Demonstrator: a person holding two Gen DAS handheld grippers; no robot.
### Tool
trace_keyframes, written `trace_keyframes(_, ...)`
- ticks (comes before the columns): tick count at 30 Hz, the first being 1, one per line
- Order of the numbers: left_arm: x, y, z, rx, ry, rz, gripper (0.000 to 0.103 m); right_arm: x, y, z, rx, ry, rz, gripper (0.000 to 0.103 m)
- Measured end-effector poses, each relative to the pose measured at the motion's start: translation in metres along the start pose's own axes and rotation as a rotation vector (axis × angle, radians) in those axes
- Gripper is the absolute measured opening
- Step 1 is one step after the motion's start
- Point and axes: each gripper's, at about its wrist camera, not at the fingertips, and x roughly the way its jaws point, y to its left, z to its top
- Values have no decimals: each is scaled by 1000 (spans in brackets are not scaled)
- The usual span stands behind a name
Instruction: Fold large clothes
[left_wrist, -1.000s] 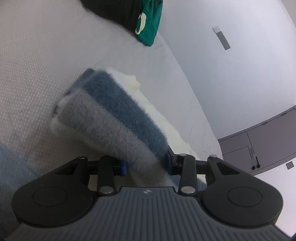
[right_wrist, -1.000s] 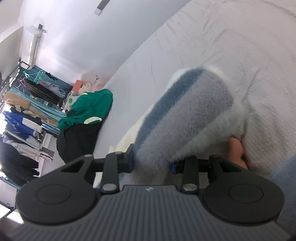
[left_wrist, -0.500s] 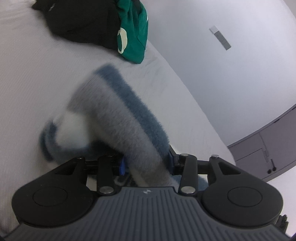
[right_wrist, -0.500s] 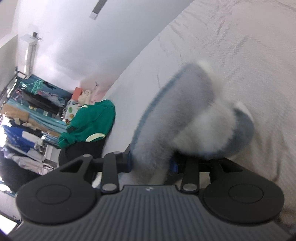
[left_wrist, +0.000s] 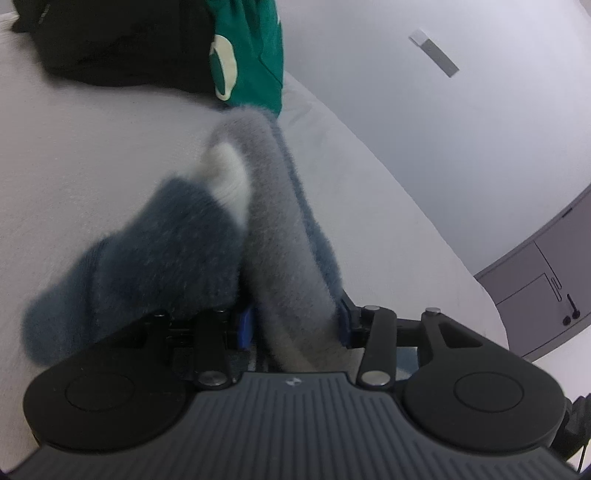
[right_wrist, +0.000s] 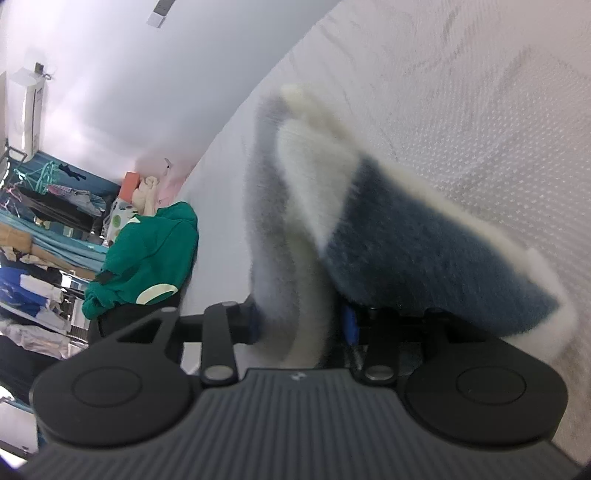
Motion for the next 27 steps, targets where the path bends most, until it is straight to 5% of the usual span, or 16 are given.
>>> trace_keyframes(14, -10, 7, -15, -3, -6, -61, 50, 27, -21, 20, 25, 34, 49, 46)
trace_keyframes(18, -31, 5, -18, 1, 16, -110, 68, 13, -23, 20, -4, 41, 77, 50)
trace_keyframes(20, -41, 2, -21, 6, 25, -145, 79, 6, -23, 20, -17, 46, 98, 56)
trace_keyframes(23, -62, -7, -31, 48, 1, -149, 84, -8, -21, 16, -45, 57, 154, 80)
trace_keyframes(27, -76, -27, -49, 176, 4, -144, 84, -19, -3, 3, -164, 83, 189, 85)
